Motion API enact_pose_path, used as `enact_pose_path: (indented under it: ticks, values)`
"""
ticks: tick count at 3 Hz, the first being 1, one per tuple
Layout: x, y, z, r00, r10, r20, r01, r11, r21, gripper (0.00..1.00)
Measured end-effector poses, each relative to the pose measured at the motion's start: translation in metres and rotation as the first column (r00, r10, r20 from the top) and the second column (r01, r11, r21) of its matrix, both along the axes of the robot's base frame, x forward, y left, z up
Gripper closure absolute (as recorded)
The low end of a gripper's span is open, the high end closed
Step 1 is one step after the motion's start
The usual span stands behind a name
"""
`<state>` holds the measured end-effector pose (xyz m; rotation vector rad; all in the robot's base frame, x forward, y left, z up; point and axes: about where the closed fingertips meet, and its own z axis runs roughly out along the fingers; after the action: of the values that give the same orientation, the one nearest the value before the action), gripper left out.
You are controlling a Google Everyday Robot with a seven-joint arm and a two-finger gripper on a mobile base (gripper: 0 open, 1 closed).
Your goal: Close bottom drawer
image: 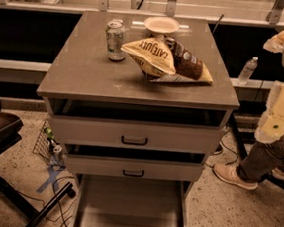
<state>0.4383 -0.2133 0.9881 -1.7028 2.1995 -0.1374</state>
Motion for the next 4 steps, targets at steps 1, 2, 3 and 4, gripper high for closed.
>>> enact_pose_path:
  ticks: [1, 2, 3, 4]
  values:
    - [0.0, 0.0, 0.0, 1.0, 0.0, 0.0, 0.0, 1.0, 0.0, 0.0]
    - [0.001, 0.007, -0.012, 0.9999, 0.01, 0.003, -0.01, 1.0, -0.015, 0.0]
    - [-0.009, 0.007, -0.048, 0.9999, 0.002, 0.014, -0.002, 0.999, 0.042, 0.0]
    - [-0.033, -0.006, -0.104, 0.9996, -0.019, 0.023, 0.015, 0.989, 0.148, 0.0]
